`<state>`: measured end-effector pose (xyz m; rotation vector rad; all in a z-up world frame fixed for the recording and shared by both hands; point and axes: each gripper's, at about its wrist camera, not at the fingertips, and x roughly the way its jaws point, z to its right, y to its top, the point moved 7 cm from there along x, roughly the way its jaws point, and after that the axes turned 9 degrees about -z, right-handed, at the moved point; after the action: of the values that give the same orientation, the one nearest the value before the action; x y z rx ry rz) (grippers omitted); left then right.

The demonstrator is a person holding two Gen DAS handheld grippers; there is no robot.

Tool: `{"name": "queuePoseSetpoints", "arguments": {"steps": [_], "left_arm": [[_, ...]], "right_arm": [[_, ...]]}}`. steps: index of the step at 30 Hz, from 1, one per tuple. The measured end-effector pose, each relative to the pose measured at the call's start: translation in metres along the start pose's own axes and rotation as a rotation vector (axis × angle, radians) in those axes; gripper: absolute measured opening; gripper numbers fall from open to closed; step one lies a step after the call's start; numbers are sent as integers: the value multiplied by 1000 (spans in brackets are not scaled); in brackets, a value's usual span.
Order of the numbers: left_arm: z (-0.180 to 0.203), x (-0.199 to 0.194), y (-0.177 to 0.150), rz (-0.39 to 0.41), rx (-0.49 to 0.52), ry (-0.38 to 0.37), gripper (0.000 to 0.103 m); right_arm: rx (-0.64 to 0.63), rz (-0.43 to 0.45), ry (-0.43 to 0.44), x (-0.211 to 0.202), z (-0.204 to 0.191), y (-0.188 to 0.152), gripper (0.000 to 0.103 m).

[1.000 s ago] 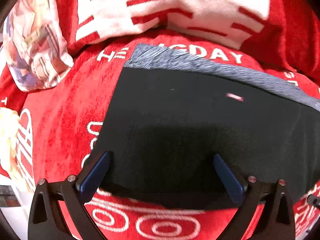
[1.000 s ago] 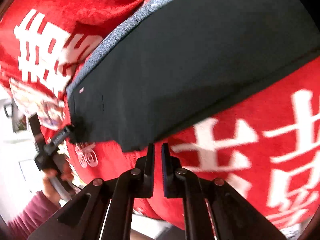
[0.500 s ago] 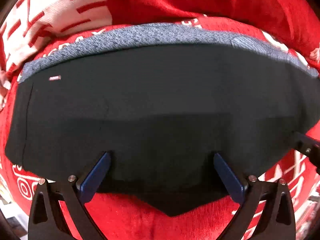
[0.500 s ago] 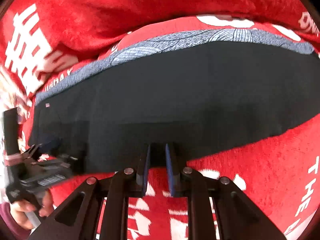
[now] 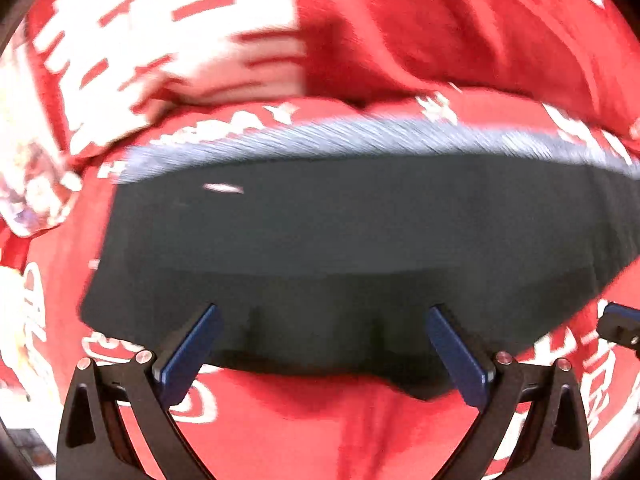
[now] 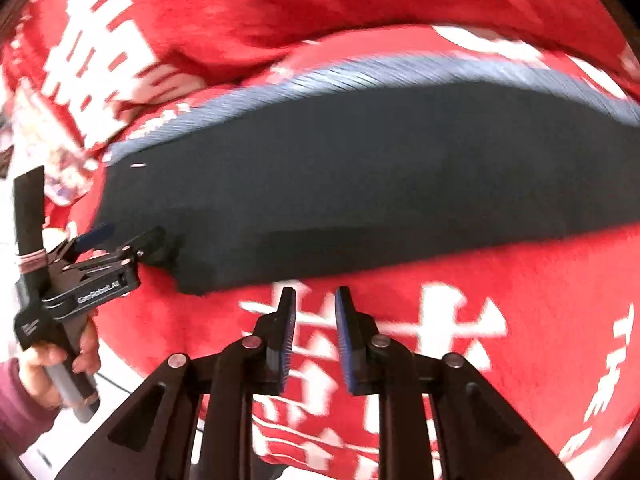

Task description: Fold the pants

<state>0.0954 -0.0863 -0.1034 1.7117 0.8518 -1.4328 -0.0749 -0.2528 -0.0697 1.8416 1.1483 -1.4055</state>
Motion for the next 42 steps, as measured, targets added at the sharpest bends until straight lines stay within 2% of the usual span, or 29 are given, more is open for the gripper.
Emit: {"name": "queuePoseSetpoints", "arguments": {"steps": [1,3,5,9,10,12,14,16,19,25,27,29,32,35,37,40,41,42], "left_arm": [[-17,-2,4,15,-31,13,103],[-51,-8,7,40,-104,43,103],[-82,-6,7,56,-154,74,103],[-132,21,-2,47,-223,109,103],[-141,33,-7,17,-234,117,103],[-151,49,-18,-11,-254,100,103],[-155,50,-27,22,-267,55,103],[-153,50,-29,45,-246,56,103],[-154,52,-31,61,-265,24,103],[-155,51,-34,88,-282,2,103],[-155,50,-33,85,-284,-3,103],[-157,44,-34,79,-291,-6,103],[-162,41,-34,97,-303,-21,103],[-159,49,-37,72,-278,12,103],[-157,47,-35,65,-270,18,103],[-156,45,-35,34,-269,19,103],[-156,43,-35,24,-267,22,103],[-155,42,-35,14,-266,24,103]], "right_arm": [[-44,7,27,-3,-16,16,29],[-119,25,77,-7,-48,45,42],[-196,24,131,-7,-84,76,46],[-351,-18,192,14,-169,133,46],[-384,-27,195,21,-188,145,46],[-428,-61,185,43,-225,165,46],[-485,-97,189,67,-264,179,46],[-550,-129,175,93,-297,188,46],[-613,-170,122,132,-329,198,46],[-617,-216,76,173,-345,211,46],[-602,-258,58,182,-342,211,15],[-591,-253,78,176,-346,212,8],[-614,-244,92,171,-353,212,8],[-546,-248,56,190,-346,213,8],[-488,-193,59,188,-344,213,15],[-487,-151,32,164,-339,203,20],[-494,-146,19,154,-334,198,24],[-497,-138,8,144,-329,193,34]]}}
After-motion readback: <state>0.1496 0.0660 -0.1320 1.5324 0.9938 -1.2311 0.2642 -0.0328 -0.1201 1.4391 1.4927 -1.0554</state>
